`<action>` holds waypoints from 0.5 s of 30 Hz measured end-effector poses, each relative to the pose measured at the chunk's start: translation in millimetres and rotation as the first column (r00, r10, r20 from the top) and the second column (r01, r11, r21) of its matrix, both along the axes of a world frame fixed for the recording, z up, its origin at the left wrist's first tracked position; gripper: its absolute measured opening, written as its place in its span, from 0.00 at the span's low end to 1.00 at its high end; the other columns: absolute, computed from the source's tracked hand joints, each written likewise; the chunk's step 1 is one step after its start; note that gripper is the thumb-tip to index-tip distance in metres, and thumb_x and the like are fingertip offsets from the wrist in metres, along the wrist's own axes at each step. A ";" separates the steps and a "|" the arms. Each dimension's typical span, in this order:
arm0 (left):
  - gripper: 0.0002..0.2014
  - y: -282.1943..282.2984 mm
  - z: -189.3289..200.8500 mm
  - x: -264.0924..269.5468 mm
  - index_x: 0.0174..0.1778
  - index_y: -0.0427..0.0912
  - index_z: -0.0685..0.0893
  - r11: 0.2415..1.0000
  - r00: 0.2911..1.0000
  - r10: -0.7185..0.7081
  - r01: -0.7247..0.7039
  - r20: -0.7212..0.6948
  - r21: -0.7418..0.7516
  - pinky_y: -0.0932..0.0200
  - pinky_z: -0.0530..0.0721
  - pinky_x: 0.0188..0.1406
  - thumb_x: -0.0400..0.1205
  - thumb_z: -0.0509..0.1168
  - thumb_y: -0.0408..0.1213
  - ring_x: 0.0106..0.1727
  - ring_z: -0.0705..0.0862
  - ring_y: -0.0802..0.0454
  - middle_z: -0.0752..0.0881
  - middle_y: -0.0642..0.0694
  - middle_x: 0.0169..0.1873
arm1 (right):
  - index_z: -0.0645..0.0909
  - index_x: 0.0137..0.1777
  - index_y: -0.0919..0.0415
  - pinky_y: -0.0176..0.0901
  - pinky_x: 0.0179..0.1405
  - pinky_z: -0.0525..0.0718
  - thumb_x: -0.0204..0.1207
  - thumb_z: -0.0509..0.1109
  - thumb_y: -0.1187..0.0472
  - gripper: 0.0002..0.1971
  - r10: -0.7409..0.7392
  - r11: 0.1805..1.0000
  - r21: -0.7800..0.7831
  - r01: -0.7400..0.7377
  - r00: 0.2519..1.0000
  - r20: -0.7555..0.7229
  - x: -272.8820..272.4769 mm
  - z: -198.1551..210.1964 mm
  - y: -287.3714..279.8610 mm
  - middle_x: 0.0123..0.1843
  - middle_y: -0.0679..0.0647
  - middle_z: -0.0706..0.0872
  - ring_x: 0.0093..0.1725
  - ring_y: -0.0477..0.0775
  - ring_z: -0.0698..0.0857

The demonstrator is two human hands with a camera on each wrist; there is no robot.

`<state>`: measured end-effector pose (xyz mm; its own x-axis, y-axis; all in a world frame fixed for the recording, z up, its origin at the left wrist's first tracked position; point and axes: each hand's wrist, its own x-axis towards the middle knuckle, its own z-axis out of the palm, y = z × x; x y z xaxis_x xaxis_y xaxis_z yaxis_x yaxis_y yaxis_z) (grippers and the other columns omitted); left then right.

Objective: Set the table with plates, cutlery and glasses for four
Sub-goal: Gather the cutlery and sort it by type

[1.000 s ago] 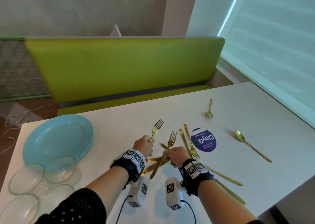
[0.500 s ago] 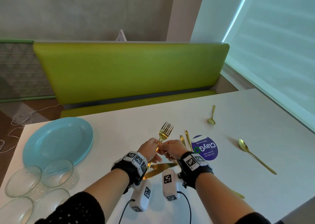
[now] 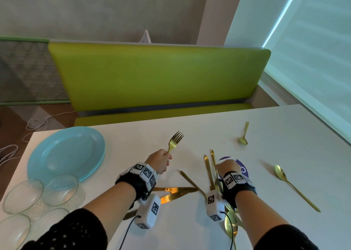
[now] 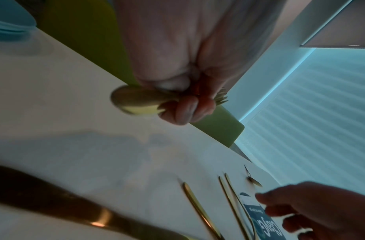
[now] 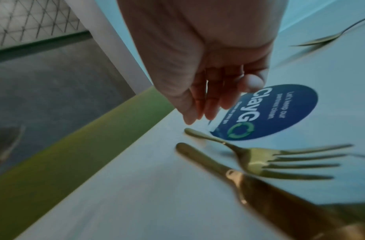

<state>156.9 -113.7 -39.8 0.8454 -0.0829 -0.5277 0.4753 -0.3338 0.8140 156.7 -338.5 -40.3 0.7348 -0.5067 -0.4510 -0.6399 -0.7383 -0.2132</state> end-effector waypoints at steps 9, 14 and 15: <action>0.14 1.4 -8.1 1.2 0.38 0.44 0.74 0.999 0.999 0.040 -0.040 0.004 -0.026 0.62 0.66 0.23 0.87 0.48 0.34 0.25 0.70 0.53 0.74 0.46 0.30 | 0.78 0.35 0.65 0.40 0.33 0.80 0.77 0.68 0.58 0.12 -0.068 0.998 -0.007 0.068 0.997 -0.025 3.4 -28.8 -5.1 0.37 0.57 0.85 0.38 0.57 0.83; 0.15 4.0 -8.4 1.2 0.37 0.45 0.73 0.999 0.999 0.034 -0.034 0.010 -0.010 0.62 0.65 0.23 0.87 0.47 0.34 0.24 0.69 0.53 0.74 0.46 0.30 | 0.82 0.46 0.68 0.43 0.39 0.81 0.79 0.64 0.61 0.09 -0.014 0.999 -0.030 0.013 0.999 -0.040 4.1 -25.3 -4.7 0.46 0.62 0.84 0.50 0.61 0.85; 0.15 4.6 -8.7 1.5 0.37 0.45 0.73 1.000 0.999 0.030 -0.030 0.016 0.002 0.62 0.66 0.23 0.87 0.48 0.35 0.25 0.70 0.53 0.74 0.46 0.30 | 0.82 0.51 0.70 0.41 0.35 0.78 0.80 0.64 0.61 0.11 -0.001 0.999 -0.033 0.000 0.999 -0.032 4.3 -23.3 -4.4 0.50 0.63 0.86 0.54 0.61 0.86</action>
